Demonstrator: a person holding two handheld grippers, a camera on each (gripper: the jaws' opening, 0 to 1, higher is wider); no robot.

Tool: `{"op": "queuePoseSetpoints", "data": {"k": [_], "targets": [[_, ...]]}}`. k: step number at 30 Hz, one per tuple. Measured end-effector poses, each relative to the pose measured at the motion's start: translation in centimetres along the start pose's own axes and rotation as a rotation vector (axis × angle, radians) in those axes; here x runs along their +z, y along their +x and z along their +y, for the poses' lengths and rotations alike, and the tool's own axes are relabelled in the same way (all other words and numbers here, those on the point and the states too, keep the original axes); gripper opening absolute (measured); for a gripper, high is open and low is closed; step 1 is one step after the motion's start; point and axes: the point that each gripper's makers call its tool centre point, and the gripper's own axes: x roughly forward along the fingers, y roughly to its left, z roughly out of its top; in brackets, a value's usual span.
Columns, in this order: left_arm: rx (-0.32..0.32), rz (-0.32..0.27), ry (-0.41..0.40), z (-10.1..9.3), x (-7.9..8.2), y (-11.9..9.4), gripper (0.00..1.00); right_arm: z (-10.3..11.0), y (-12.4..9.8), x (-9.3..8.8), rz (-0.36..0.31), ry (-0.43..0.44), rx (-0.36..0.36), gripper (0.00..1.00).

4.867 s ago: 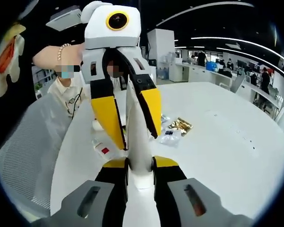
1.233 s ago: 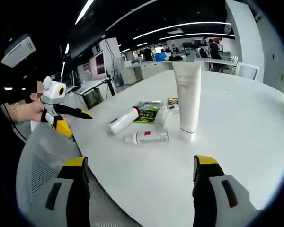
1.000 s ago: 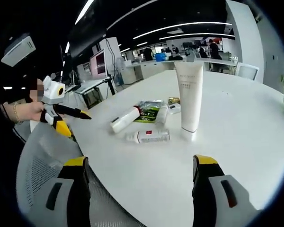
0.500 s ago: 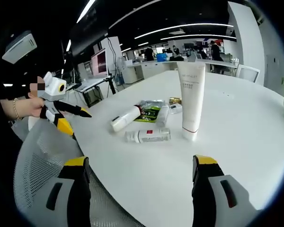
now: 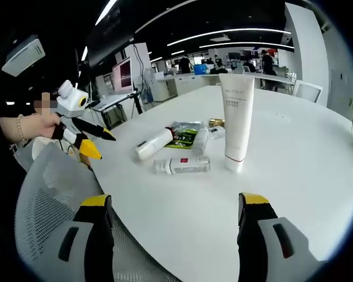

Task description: Arrange the skincare products in the storage area until every visible bottle or jar stands upright without overlapping.

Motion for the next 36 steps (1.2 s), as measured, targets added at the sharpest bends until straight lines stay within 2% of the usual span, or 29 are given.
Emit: {"op": "queuePoseSetpoints", "data": {"k": [10,19,24,28,31,36], "targets": [[-0.007,0.098,0.002,0.0,0.3,1.7,0.7,0.7,0.4,-0.4,0.033,-0.021,0.03,0.87],[0.025,0.163,0.019,1.4,2.1,3.8,0.69,0.1,0.2,-0.4,0.025,-0.005,0.008,0.85],[0.043,0.189,0.029,2.2,3.6,5.2,0.64,0.3,0.3,-0.6,0.037,-0.014,0.008,0.85],[0.056,0.219,0.05,2.5,4.0,5.9,0.62,0.0,0.2,-0.6,0.036,-0.01,-0.004,0.85],[0.056,0.245,0.036,2.9,4.5,6.8,0.62,-0.2,0.1,-0.6,0.033,-0.001,-0.01,0.84],[0.088,0.304,0.053,3.7,4.9,7.8,0.56,-0.2,0.1,-0.7,0.041,0.003,-0.012,0.84]]}}
